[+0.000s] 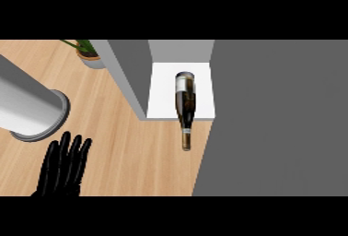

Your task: Pick up the wine, place it into the cabinet and close the cabinet

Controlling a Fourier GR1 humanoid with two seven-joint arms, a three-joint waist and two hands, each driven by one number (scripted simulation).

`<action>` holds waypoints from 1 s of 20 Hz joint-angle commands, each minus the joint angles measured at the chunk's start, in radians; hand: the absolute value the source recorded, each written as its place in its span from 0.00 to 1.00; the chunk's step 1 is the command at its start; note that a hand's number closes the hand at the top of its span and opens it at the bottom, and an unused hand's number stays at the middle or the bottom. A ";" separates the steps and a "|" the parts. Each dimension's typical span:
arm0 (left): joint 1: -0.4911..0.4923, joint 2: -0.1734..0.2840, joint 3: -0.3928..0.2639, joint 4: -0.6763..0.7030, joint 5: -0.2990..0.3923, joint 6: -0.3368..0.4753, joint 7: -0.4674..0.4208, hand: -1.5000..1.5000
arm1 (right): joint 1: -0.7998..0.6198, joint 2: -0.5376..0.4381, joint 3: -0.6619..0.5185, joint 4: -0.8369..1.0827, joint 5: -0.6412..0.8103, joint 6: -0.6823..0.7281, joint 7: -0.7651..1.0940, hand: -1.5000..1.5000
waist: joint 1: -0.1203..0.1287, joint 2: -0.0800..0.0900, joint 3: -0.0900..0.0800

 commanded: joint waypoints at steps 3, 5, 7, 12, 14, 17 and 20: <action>0.069 0.085 0.176 -0.060 0.108 -0.093 -0.005 0.00 | 0.042 0.007 0.158 -0.123 -0.086 -0.016 0.096 1.00 | 0.006 -0.003 -0.001; 0.104 0.078 0.205 -0.024 0.126 -0.142 -0.047 0.00 | 0.027 -0.019 0.207 -0.102 -0.045 0.034 0.065 1.00 | 0.007 -0.003 -0.001; 0.127 0.096 0.227 -0.062 0.137 -0.138 -0.017 0.00 | 0.049 -0.024 0.274 -0.118 -0.032 0.049 0.043 1.00 | 0.003 -0.003 0.000; 0.158 0.140 0.342 -0.038 0.192 -0.232 -0.007 0.00 | 0.043 0.007 0.495 -0.066 0.115 -0.025 0.009 1.00 | -0.002 -0.004 -0.001; 0.198 0.174 0.391 -0.078 0.218 -0.243 0.019 0.00 | -0.005 0.007 0.561 -0.079 0.169 -0.127 0.053 1.00 | 0.003 -0.007 -0.001; 0.141 0.167 0.456 0.036 0.273 -0.316 0.019 0.00 | -0.014 0.007 0.653 -0.044 0.217 -0.177 0.024 1.00 | -0.009 -0.007 -0.002; 0.184 0.148 0.442 0.041 0.249 -0.337 -0.012 0.00 | -0.068 0.005 0.675 0.024 0.240 -0.265 -0.018 1.00 | -0.001 -0.007 -0.003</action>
